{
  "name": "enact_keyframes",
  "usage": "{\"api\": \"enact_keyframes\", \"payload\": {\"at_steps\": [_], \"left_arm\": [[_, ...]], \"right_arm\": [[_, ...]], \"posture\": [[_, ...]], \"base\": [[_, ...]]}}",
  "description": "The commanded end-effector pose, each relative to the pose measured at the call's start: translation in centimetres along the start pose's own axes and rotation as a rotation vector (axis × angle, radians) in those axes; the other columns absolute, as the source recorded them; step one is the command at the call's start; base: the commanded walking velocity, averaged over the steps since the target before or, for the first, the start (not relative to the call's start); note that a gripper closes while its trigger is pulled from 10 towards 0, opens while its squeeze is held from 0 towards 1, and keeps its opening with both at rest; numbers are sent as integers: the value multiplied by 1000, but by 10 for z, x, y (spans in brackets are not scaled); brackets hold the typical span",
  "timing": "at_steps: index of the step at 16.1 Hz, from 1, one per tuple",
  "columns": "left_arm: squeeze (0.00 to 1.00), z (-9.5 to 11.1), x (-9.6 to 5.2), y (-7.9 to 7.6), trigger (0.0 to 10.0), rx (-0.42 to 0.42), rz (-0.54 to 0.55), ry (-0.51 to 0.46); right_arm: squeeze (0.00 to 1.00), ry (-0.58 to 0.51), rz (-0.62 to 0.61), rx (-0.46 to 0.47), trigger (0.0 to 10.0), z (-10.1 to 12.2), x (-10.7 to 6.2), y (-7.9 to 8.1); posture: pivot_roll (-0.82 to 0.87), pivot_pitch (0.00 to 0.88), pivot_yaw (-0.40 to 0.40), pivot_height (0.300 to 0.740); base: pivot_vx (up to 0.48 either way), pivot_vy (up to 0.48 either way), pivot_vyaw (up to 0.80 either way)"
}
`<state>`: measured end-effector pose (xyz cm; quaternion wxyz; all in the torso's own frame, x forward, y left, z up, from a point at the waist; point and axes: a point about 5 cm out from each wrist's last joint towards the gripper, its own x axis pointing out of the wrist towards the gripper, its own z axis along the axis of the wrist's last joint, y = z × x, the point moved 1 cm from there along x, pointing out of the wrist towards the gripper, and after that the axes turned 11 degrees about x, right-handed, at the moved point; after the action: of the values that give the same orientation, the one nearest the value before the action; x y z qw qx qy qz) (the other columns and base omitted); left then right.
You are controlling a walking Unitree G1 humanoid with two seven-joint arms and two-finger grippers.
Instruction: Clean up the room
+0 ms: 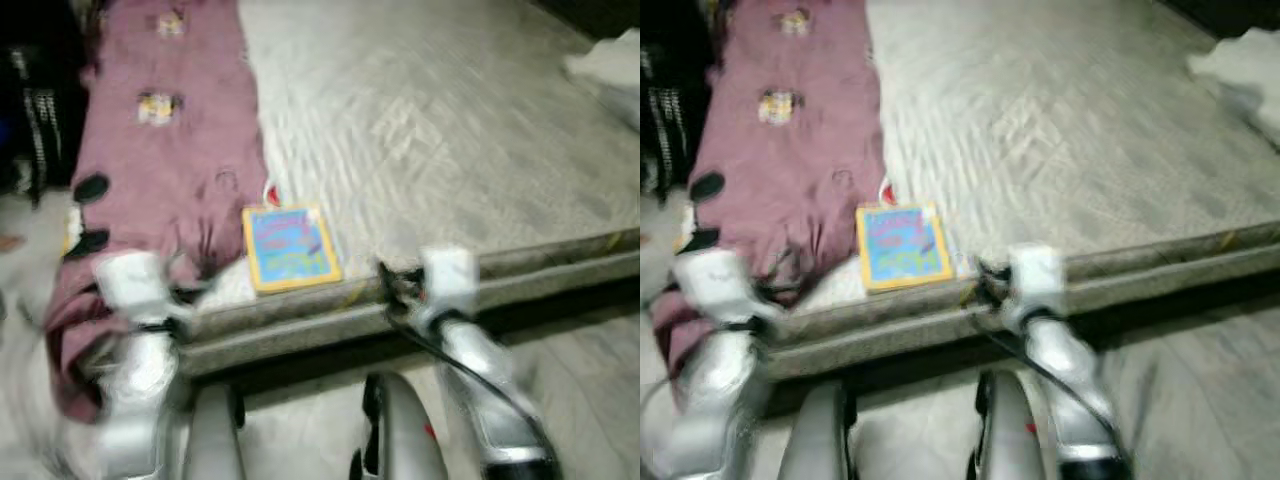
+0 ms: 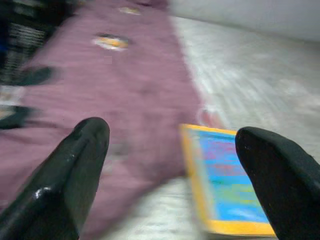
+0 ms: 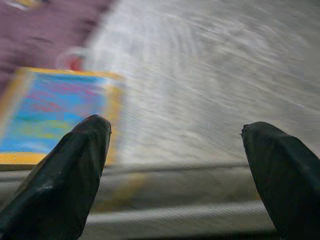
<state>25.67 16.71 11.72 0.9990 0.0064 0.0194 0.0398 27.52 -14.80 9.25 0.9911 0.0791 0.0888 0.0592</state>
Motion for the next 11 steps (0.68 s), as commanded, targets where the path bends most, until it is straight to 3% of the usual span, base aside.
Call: {"api": "enact_keyframes", "payload": {"at_steps": [1, 3, 7, 11], "left_arm": [[0, -3, -1, 12, 10000, 32, 35, 9], [0, -3, 1, 9, 10000, 25, 28, 11], [0, -2, 8, 4, 10000, 10, 27, 5], [0, -9, 25, 0, 10000, -32, 57, 22]], "right_arm": [[0, -21, 22, 12, 10000, 5, 3, 9], [0, -21, 8, 11, 10000, 4, 2, 6], [0, -17, 0, 13, 10000, 2, 0, 5], [0, -19, -6, 4, 10000, 3, -4, 1]], "posture": [[22, 78, -23, 565], [18, 77, -19, 565], [12, 74, -18, 565], [-22, 76, -34, 516]], "base": [[368, 0, 0], [306, 0, 0], [0, 0, 0], [0, 0, 0]]}}
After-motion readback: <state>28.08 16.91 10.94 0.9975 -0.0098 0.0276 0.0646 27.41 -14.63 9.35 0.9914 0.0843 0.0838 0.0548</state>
